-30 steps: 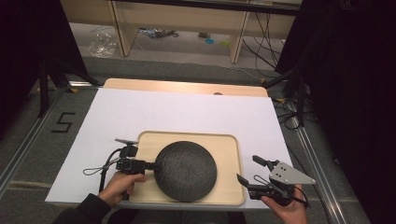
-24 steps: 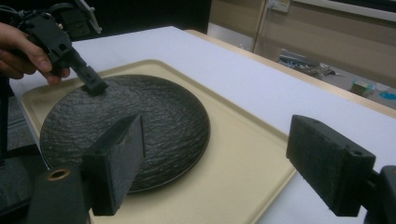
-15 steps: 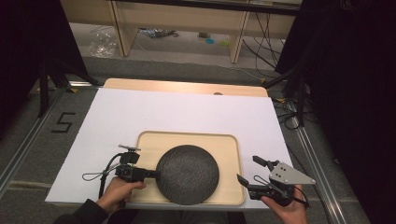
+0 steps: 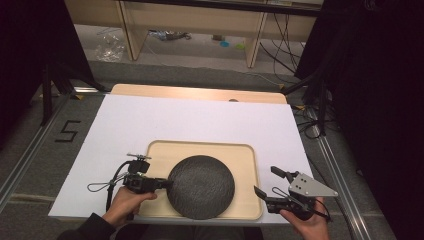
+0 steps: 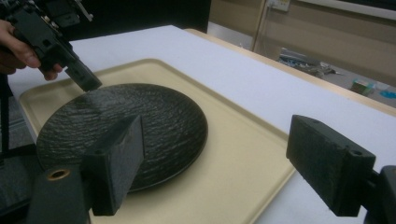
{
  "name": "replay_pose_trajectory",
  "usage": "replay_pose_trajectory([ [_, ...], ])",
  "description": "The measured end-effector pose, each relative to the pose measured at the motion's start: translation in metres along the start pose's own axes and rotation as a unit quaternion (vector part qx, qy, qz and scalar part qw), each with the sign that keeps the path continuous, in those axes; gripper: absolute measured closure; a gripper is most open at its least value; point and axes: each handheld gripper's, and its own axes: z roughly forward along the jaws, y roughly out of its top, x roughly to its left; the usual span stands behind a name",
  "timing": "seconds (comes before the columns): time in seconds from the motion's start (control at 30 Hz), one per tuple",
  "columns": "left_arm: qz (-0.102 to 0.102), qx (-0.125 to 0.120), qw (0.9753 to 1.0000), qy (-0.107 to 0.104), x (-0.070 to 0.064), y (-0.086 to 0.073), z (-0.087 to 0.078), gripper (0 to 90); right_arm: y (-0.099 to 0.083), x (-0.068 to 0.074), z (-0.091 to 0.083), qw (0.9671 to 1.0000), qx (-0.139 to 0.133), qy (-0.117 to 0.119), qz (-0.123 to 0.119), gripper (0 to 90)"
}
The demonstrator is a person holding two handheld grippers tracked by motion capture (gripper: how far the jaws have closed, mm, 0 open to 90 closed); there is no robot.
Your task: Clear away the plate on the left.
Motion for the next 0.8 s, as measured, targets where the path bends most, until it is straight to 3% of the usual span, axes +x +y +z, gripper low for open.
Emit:
replay_pose_trajectory([
  [0.03,0.0,0.001,1.0,-0.002,0.0,0.0,0.001,54.6,0.0,-0.001,-0.001,1.0,0.009,-0.001,-0.001,20.7],
  [0.07,0.003,0.001,1.0,0.0,-0.001,0.001,0.0,54.0,-0.001,-0.001,0.001,1.0,-0.002,-0.002,0.002,20.7],
  [0.2,0.015,-0.003,0.9999,0.008,-0.002,0.004,-0.001,50.7,-0.002,-0.004,-0.001,1.0,0.0,-0.001,0.006,20.6],
  [0.4,0.012,-0.028,0.9995,-0.001,-0.001,0.008,-0.008,43.7,-0.003,-0.006,0.0,1.0,0.0,0.001,0.008,20.6],
  [0.5,0.021,-0.046,0.9987,-0.007,-0.001,0.01,-0.012,42.2,-0.003,-0.006,0.001,0.9999,-0.006,0.002,0.009,20.6],
  [0.57,0.027,-0.052,0.9982,-0.002,-0.002,0.011,-0.015,38.7,-0.002,-0.006,0.0,1.0,0.006,0.001,0.006,20.6],
  [0.67,0.039,-0.064,0.9972,0.006,-0.004,0.012,-0.018,35.1,-0.002,-0.005,0.002,1.0,0.001,0.004,0.003,20.6],
  [0.8,0.04,-0.079,0.9961,-0.006,-0.004,0.012,-0.022,33.4,-0.001,-0.003,0.0,1.0,-0.003,0.002,0.005,20.6],
])
